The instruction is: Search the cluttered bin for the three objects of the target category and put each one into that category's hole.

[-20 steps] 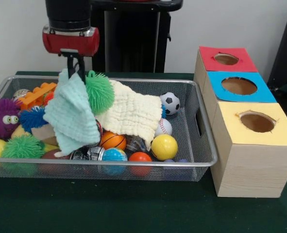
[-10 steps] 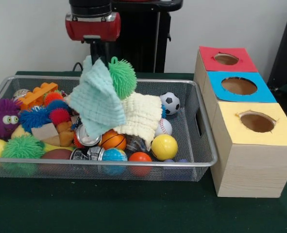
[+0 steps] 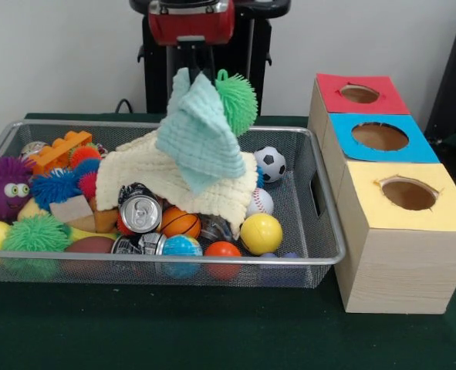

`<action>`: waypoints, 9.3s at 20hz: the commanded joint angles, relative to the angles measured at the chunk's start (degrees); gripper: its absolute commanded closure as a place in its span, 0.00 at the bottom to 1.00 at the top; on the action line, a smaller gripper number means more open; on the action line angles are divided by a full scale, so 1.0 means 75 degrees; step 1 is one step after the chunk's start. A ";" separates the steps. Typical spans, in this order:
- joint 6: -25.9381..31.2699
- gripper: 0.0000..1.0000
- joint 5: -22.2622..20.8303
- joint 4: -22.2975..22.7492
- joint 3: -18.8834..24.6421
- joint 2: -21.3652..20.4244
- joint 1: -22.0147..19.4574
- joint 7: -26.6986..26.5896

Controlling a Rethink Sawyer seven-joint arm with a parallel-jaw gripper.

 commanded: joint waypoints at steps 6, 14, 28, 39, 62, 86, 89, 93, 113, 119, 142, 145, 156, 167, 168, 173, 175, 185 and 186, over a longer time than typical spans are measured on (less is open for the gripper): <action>-0.0222 1.00 0.0605 0.0152 0.0453 0.0377 0.0339 0.1184; -0.0592 0.00 0.0131 -0.0523 0.0529 0.0888 0.0448 0.0597; 0.0471 0.00 -0.0047 -0.2362 0.0261 0.2263 0.0301 -0.0016; 0.0852 0.00 -0.0990 -0.3435 -0.0553 0.2941 0.0420 -0.0211; 0.1159 0.00 -0.2137 -0.4172 -0.1675 0.4576 0.0847 0.0641; 0.1535 1.00 -0.0677 -0.1724 -0.0173 0.2163 -0.0172 0.0515; 0.1794 1.00 -0.0374 -0.1435 -0.0120 0.1678 -0.0096 0.0646; 0.1760 1.00 0.0057 -0.0997 -0.0041 0.1092 -0.0006 0.0819; 0.0428 1.00 0.2764 0.1477 0.1243 0.0961 -0.0164 0.1251; 0.0028 1.00 0.3026 0.1491 0.1460 0.1174 -0.0129 0.1180; 0.1802 0.00 0.1493 -0.0917 0.0349 0.1348 0.0325 0.0672; 0.1914 0.00 0.1238 -0.1232 0.0230 0.1269 0.0307 0.0589; 0.2384 0.00 0.0551 -0.2116 0.0064 0.1340 0.0289 0.0409; 0.2124 0.00 -0.0263 -0.3206 0.0073 0.2309 0.0038 -0.0158; 0.2118 0.00 -0.0400 -0.3338 0.0060 0.2373 0.0020 -0.0257; 0.2169 0.00 -0.1138 -0.3913 -0.0015 0.2492 -0.0058 -0.0636; 0.2318 0.00 -0.1339 -0.4077 -0.0006 0.2465 -0.0121 -0.0715; 0.3184 0.00 -0.2022 -0.4847 0.0143 0.2506 -0.0303 -0.0970; 0.3245 0.00 -0.2060 -0.4882 0.0172 0.2518 -0.0328 -0.0986</action>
